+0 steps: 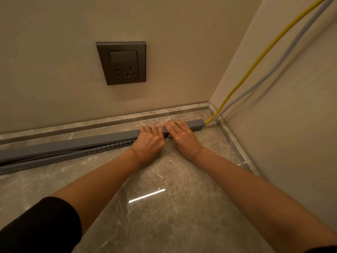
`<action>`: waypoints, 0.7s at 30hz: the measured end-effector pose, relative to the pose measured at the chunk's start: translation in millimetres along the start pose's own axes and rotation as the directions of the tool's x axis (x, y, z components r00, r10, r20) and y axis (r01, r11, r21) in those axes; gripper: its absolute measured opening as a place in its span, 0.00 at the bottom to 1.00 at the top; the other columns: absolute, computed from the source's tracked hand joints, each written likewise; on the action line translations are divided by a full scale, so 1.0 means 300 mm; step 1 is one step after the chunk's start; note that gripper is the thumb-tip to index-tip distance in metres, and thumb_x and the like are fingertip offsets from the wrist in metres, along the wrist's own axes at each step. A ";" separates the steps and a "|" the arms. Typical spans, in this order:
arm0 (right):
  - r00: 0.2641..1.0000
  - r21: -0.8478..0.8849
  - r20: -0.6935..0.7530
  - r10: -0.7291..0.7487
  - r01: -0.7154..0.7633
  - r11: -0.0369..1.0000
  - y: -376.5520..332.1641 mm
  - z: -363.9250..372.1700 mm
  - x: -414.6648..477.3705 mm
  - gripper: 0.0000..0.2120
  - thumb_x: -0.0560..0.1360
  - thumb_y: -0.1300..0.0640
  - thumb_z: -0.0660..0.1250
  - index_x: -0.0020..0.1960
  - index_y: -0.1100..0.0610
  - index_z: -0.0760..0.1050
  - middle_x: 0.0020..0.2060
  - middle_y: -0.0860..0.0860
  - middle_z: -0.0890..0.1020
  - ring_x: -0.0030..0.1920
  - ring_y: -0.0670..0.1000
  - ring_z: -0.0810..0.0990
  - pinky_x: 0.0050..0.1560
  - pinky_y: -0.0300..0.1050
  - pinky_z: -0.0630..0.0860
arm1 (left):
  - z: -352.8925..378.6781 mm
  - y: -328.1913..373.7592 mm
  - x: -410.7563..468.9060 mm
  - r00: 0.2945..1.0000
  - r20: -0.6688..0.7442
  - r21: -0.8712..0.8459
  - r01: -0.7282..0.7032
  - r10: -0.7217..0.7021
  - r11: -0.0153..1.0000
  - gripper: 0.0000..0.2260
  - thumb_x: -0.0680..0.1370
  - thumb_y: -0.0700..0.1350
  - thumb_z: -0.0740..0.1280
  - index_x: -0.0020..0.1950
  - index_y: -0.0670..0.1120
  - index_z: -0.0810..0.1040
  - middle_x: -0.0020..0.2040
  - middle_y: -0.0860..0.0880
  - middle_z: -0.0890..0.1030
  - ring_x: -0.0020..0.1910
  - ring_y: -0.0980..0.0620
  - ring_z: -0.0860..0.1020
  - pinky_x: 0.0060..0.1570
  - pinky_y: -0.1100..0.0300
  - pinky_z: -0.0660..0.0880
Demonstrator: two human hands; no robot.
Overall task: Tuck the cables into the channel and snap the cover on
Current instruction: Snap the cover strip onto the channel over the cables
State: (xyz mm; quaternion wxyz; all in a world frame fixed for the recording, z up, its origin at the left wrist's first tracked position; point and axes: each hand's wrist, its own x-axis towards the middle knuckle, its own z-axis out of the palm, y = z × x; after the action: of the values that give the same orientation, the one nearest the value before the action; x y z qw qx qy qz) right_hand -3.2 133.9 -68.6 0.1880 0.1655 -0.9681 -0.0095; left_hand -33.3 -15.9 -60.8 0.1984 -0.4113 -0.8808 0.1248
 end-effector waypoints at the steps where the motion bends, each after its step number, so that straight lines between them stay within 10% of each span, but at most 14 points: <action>1: 1.000 -0.008 0.020 0.007 -0.006 1.000 0.000 -0.007 0.006 0.21 0.69 0.64 0.55 0.56 0.67 0.79 0.48 0.60 0.84 0.45 0.59 0.84 0.47 0.54 0.81 | -0.003 -0.007 0.000 1.000 0.009 -0.004 -0.003 0.003 1.000 0.19 0.70 0.37 0.54 0.51 0.31 0.80 0.35 0.35 0.82 0.29 0.38 0.80 0.31 0.52 0.79; 9: 0.992 -0.064 0.123 -0.003 0.011 0.998 -0.011 -0.030 0.013 0.21 0.69 0.61 0.55 0.55 0.66 0.80 0.49 0.60 0.84 0.46 0.58 0.85 0.47 0.51 0.82 | -0.028 -0.027 -0.012 0.995 0.024 -0.077 0.095 -0.094 0.992 0.21 0.67 0.37 0.52 0.47 0.33 0.81 0.32 0.38 0.81 0.29 0.42 0.80 0.31 0.56 0.79; 14: 0.996 -0.057 0.083 -0.022 0.027 0.998 -0.001 -0.018 0.015 0.20 0.67 0.62 0.63 0.57 0.67 0.78 0.54 0.61 0.83 0.50 0.59 0.84 0.50 0.53 0.80 | -0.052 -0.009 -0.001 0.985 0.145 -0.028 0.102 -0.097 0.994 0.11 0.64 0.39 0.70 0.43 0.34 0.82 0.29 0.40 0.80 0.25 0.43 0.79 0.28 0.57 0.76; 21: 0.994 -0.074 0.108 0.016 -0.008 0.997 -0.026 -0.009 0.015 0.20 0.69 0.65 0.55 0.55 0.68 0.79 0.48 0.61 0.84 0.46 0.60 0.84 0.51 0.55 0.80 | -0.051 -0.010 -0.005 0.985 0.142 0.057 0.095 -0.102 0.994 0.21 0.70 0.35 0.50 0.47 0.31 0.81 0.31 0.36 0.81 0.27 0.40 0.79 0.29 0.54 0.78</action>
State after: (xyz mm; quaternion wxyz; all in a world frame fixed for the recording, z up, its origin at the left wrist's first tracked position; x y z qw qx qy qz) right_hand -3.8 125.0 -65.2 0.1413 0.1521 -0.9768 -0.0528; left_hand -27.4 -18.1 -46.5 0.1500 -0.3519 -0.9089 0.1662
